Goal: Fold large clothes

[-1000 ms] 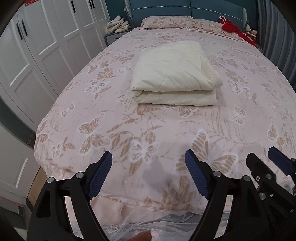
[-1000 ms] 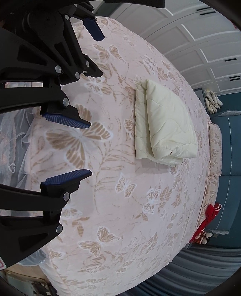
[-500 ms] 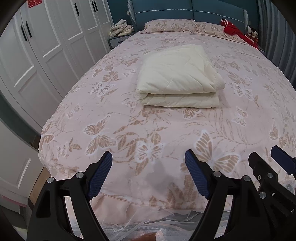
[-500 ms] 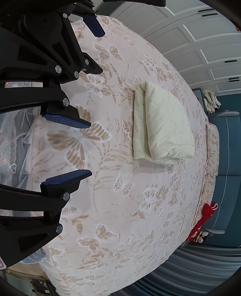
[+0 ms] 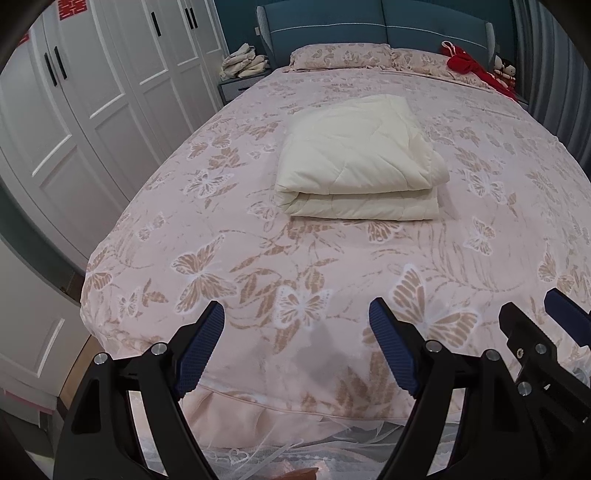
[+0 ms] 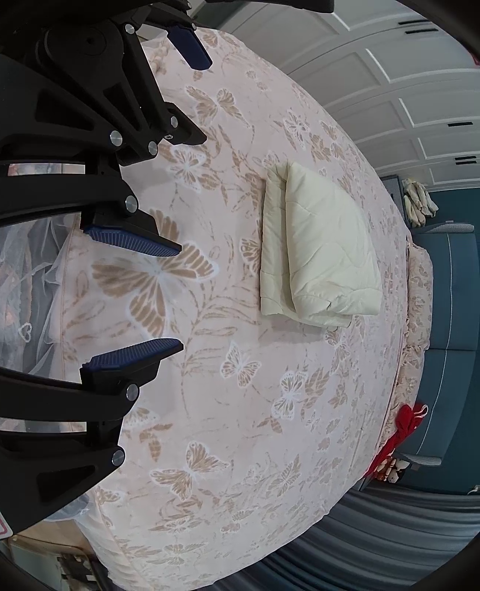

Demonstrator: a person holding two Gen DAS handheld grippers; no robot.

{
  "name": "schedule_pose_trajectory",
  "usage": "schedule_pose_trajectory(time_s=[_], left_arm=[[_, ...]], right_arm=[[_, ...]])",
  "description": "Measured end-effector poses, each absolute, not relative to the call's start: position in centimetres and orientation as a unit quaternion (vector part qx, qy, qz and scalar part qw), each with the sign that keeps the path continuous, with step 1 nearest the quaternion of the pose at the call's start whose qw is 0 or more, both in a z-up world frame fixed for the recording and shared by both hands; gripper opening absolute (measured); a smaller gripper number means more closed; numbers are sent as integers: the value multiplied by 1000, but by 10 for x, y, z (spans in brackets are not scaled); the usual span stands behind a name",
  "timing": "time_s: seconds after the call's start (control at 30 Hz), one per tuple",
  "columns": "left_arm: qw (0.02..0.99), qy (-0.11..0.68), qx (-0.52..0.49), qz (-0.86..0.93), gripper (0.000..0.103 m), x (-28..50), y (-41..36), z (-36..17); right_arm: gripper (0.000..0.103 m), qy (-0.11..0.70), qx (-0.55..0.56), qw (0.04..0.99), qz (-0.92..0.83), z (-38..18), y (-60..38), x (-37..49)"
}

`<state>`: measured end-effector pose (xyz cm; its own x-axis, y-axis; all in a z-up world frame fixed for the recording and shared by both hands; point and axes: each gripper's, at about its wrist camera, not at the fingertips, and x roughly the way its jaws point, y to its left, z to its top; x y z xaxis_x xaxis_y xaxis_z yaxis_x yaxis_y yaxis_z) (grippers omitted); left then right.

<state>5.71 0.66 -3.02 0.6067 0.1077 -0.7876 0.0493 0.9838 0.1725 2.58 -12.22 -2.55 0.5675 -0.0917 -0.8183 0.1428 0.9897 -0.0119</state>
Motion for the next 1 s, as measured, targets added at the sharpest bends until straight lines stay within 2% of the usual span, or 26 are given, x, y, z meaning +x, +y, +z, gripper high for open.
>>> schedule_pose_trajectory(time_s=[1.0], left_arm=[[894,439,91,17,77,55,10,-28]], right_arm=[[46,460,27,885,-66,-26,-122,25]])
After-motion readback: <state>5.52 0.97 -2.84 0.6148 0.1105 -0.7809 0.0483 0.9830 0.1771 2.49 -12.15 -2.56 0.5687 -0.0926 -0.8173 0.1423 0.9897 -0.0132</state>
